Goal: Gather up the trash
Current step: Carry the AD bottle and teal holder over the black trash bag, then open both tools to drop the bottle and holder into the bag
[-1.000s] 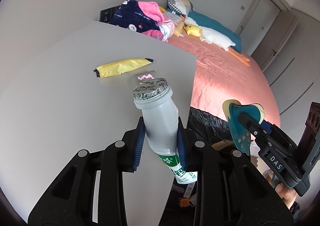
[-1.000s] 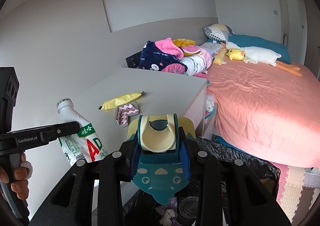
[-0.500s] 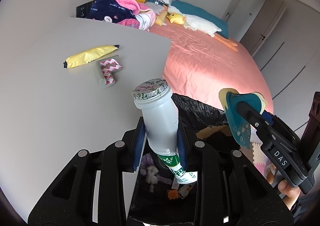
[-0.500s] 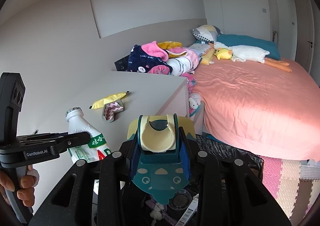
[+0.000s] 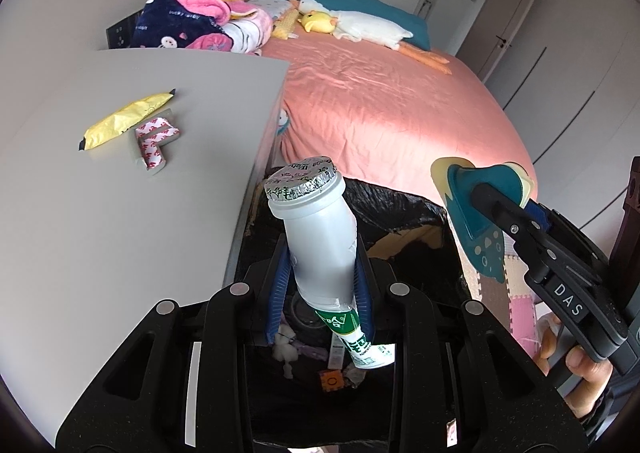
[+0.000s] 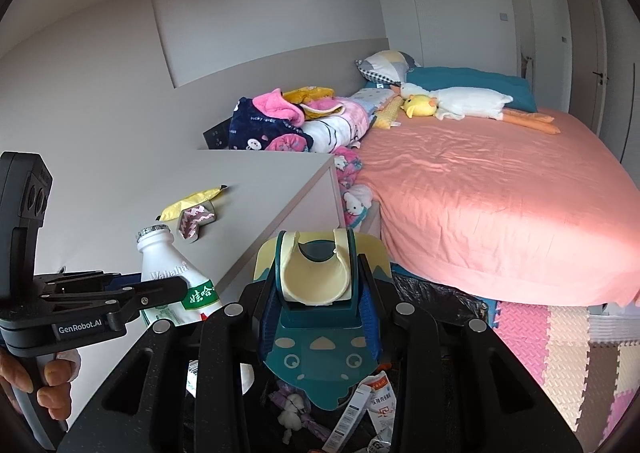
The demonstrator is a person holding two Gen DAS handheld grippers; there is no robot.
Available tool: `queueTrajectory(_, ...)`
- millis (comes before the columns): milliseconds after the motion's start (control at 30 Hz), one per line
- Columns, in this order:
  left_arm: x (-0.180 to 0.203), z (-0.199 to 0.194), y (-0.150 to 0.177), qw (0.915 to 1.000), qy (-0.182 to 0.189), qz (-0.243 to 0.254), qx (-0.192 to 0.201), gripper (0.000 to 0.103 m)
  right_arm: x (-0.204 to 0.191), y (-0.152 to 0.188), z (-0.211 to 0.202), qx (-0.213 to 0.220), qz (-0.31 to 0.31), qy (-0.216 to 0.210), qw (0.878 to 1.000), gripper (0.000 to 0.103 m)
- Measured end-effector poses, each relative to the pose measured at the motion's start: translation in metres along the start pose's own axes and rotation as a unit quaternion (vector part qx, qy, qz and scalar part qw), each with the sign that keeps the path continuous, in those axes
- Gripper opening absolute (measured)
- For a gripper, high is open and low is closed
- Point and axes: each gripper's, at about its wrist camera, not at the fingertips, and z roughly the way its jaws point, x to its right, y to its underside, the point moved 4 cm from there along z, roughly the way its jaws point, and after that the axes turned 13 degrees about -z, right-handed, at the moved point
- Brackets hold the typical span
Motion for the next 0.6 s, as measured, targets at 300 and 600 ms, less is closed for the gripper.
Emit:
queueTrajectory(300, 0.028, 0.021, 0.021, 0.9969, 0.003, 0.058, -0.054, 0.032, 0.025, 0.013, -0.013, -0.008, 0.019, 0.022, 1.000, 0.037)
queueTrajectory(600, 0.021, 0.023, 0.022, 0.9961, -0.042, 0.064, -0.044, 0.096, 0.051, 0.018, -0.025, 0.001, 0.052, 0.082, 0.995, 0.086)
